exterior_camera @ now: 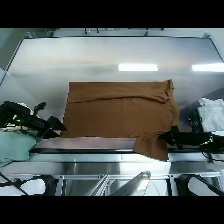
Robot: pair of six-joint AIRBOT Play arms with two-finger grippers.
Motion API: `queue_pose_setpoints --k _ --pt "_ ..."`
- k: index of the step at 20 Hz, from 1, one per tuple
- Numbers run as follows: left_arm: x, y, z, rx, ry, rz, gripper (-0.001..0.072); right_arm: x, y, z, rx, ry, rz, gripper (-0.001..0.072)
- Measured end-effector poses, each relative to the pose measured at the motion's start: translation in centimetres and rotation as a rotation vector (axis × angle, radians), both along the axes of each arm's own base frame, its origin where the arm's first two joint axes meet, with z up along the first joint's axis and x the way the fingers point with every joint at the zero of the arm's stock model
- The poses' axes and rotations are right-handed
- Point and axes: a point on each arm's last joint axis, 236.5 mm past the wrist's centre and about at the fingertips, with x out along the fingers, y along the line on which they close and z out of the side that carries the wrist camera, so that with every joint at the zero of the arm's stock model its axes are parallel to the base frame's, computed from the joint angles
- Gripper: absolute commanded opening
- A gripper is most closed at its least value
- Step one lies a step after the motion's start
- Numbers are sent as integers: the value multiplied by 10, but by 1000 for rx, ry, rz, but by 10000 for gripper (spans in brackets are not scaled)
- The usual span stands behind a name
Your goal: Fold the shirts.
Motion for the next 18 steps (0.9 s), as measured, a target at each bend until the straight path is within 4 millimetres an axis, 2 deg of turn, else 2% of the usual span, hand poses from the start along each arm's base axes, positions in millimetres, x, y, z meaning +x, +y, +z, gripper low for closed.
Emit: queue_pose_setpoints --k 2,3,4,5,6,11,18 --pt "-8 -13 -9 -8 33 -46 407 -1 1 1 3 -1 4 20" --pt "-10 -19 -11 -11 43 -71 262 -1 1 1 5 -1 5 30" --pt "-11 -20 -15 -2 45 -97 10 -1 1 1 6 0 6 77" --pt "-9 -20 -18 12 38 -115 26 -1 1 1 6 0 5 215" --pt "-8 -22 -17 11 35 -128 26 -1 1 1 7 0 7 272" --pt "5 -24 -17 27 8 -141 28 -2 2 2 11 1 9 272" --pt "9 -22 -17 30 -9 -139 28 -2 2 2 11 2 9 254"
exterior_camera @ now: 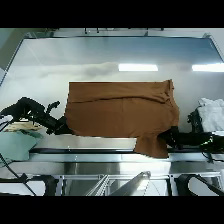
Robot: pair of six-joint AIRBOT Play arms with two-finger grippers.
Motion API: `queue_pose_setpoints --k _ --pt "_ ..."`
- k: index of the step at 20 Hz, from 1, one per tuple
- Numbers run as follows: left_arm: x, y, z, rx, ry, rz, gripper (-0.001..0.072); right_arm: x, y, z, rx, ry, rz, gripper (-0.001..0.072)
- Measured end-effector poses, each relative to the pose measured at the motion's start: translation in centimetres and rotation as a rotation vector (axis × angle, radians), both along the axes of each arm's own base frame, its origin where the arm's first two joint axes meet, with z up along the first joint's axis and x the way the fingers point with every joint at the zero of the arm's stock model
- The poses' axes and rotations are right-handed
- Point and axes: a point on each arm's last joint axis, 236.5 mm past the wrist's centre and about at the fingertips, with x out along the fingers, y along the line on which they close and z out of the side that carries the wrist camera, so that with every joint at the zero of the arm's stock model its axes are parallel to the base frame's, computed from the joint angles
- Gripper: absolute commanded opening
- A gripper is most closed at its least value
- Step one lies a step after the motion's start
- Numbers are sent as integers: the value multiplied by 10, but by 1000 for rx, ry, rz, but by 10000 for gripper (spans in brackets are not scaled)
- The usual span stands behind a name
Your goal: Fold the shirts.
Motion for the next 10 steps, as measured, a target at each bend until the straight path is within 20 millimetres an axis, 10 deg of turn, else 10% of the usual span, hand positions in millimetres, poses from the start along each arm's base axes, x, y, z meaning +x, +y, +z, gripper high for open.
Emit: queue_pose_setpoints --k 4,7,10 --pt "1 -2 2 -25 -16 -10 28 -2 2 2 10 2 7 242" --pt "1 -4 4 -44 -22 -16 28 -4 4 4 25 5 16 20" --pt "0 -6 6 -54 -21 -21 28 -5 6 6 35 7 23 19"
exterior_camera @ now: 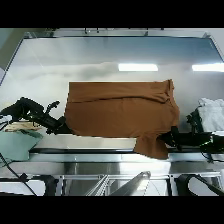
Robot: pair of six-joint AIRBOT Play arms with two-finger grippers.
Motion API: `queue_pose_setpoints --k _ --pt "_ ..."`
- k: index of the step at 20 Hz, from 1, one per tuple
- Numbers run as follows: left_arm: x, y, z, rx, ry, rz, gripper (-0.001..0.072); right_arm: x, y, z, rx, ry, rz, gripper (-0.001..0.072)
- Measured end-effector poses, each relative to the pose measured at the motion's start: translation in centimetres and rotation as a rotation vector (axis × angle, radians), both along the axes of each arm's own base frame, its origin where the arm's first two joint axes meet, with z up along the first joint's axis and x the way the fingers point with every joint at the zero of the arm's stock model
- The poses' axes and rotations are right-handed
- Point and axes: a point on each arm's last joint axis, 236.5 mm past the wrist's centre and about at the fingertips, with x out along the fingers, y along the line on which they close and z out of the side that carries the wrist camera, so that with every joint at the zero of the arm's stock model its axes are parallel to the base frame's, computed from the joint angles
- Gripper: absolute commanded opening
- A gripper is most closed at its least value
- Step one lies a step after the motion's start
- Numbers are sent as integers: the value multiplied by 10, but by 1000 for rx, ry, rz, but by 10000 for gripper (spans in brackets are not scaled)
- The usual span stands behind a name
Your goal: Fold the shirts.
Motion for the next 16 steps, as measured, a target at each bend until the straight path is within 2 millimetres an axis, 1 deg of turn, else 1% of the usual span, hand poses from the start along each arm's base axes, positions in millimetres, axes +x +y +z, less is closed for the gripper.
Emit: queue_pose_setpoints --k 2,3,6,8,10,12,14,16 --pt "-3 -1 5 -15 8 -16 27 -1 2 5 7 -12 10 19" --pt "-4 -3 11 -32 13 -29 28 -1 3 10 9 -28 17 19" --pt "-3 -4 41 -75 -8 -64 28 7 0 36 -2 -104 16 19" --pt "5 3 62 -77 -53 -65 28 21 -10 60 -38 -173 -16 20" --pt "16 16 79 -70 -101 -41 28 40 -23 83 -91 -250 -51 20" --pt "29 31 88 -59 -126 1 28 63 -38 97 -136 -301 -87 20" --pt "44 43 90 -55 -132 31 28 88 -48 101 -152 -334 -107 20" --pt "63 50 87 -51 -135 40 28 117 -51 97 -154 -379 -113 20"
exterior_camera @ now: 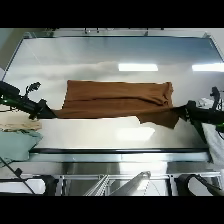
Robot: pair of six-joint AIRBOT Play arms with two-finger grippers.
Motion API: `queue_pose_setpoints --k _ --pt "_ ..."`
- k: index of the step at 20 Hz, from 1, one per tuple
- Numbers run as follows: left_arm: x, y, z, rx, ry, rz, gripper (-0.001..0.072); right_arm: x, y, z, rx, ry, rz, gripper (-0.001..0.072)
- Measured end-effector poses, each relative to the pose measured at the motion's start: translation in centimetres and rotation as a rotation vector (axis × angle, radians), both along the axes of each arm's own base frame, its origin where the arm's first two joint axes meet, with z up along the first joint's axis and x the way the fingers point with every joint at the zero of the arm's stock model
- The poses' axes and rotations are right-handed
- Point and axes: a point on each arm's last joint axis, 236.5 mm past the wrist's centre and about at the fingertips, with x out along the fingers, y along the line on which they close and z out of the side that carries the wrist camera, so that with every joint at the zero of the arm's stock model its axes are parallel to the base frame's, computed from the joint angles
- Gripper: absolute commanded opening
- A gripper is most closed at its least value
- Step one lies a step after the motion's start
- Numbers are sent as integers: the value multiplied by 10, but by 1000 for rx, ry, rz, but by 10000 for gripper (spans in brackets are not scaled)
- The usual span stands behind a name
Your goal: Fold the shirts.
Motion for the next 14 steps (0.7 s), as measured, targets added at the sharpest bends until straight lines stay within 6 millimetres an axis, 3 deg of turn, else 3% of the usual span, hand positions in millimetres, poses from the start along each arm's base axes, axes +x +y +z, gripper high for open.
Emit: queue_pose_setpoints --k 5,8,11,14 --pt "71 3 -10 35 -61 -32 28 84 -17 -26 -19 -93 -31 20" --pt "120 1 -21 57 -111 -52 28 121 -29 -43 -34 -117 -39 20" --pt "151 -1 -39 69 -131 -60 29 141 -34 -62 -46 -115 -38 20" --pt "163 -2 -63 76 -117 -48 35 148 -36 -80 -62 -103 -32 21"
